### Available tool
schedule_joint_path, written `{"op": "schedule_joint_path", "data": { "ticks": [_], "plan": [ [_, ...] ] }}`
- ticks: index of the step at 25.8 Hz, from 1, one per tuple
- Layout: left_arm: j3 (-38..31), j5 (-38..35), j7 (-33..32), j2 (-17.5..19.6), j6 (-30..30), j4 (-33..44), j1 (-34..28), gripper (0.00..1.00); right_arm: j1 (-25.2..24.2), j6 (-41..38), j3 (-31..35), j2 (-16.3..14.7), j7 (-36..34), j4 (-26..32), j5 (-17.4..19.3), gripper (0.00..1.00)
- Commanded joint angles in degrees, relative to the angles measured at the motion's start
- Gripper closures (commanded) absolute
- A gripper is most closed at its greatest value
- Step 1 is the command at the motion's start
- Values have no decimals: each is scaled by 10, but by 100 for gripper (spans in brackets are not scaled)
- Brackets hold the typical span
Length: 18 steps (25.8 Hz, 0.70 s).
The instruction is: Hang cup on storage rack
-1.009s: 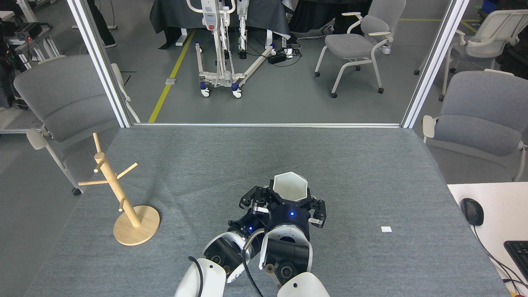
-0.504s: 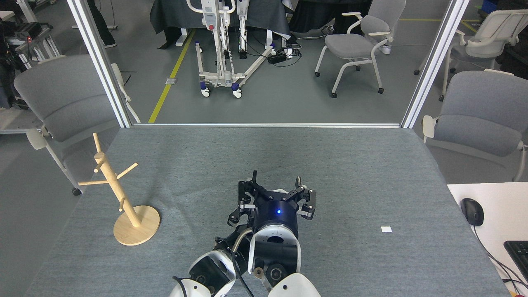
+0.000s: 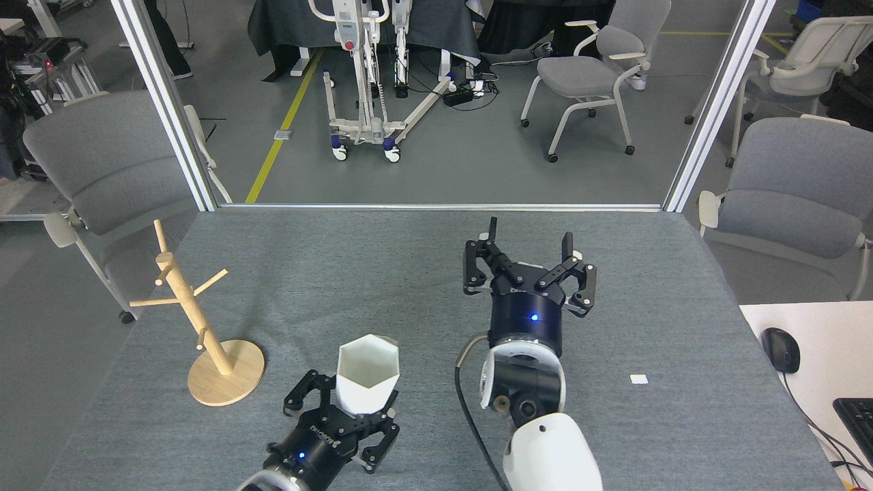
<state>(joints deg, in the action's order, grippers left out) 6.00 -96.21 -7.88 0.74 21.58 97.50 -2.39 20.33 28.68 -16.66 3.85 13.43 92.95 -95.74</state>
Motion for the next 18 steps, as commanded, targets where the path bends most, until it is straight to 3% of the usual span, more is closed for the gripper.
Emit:
{"op": "schedule_joint_path", "data": {
  "ticks": [1, 4, 7, 10, 13, 18],
  "plan": [
    [-88, 0, 17, 17, -1, 16, -52, 100, -6, -159, 131, -59, -55, -9, 75, 1],
    [-158, 0, 34, 22, 1, 16, -89, 100, -29, -272, 204, -99, -65, -36, 115, 1],
    [-234, 1, 34, 25, -5, 15, -96, 100, -83, -333, 259, -114, -75, -40, 117, 1],
    [-299, 0, 33, 26, -38, 11, -81, 100, -147, -349, 264, -117, -136, -37, 115, 1],
    [-310, -2, 30, 34, -92, -10, -35, 100, -194, -350, 264, -115, -180, -26, 114, 1],
    [-319, -54, 27, 68, -139, -55, 25, 100, -203, -350, 261, -114, -181, -24, 112, 1]
  ]
}}
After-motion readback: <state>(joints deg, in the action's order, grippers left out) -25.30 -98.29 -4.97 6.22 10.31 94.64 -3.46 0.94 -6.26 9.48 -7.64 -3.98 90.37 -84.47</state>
